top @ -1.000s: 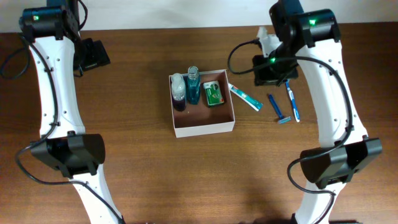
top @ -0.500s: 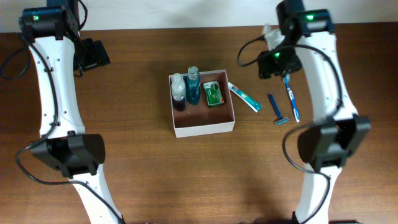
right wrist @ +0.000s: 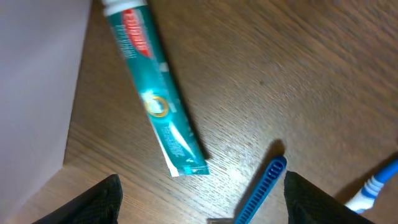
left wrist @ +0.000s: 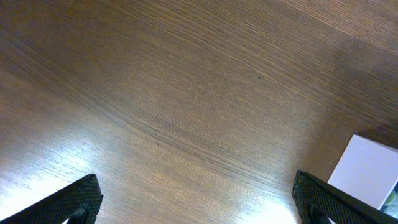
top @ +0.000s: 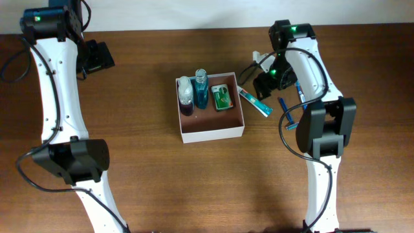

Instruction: Pack container

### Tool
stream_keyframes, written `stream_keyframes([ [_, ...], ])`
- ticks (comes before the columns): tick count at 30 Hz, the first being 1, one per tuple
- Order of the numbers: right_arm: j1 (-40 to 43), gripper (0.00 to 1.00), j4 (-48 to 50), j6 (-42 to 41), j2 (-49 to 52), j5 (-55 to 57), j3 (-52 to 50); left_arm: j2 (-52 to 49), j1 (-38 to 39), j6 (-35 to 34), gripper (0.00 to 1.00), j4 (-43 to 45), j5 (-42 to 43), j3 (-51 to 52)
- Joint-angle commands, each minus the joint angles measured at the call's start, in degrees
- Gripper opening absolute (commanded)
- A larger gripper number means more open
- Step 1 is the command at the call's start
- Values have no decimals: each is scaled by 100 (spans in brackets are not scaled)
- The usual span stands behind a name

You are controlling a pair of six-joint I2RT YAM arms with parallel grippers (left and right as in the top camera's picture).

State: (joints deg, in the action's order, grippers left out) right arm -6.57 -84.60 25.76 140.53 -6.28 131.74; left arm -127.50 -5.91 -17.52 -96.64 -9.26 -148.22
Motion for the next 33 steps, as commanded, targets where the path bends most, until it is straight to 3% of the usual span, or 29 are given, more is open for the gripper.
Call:
stream_keyframes([
  [1,-188,78,4,584,35,-101,-13,46,-15,48,99,-4,0,22],
  [33,-358,79,693,629,44,-210,-822,46,-15,48,100,-4,-2,22],
])
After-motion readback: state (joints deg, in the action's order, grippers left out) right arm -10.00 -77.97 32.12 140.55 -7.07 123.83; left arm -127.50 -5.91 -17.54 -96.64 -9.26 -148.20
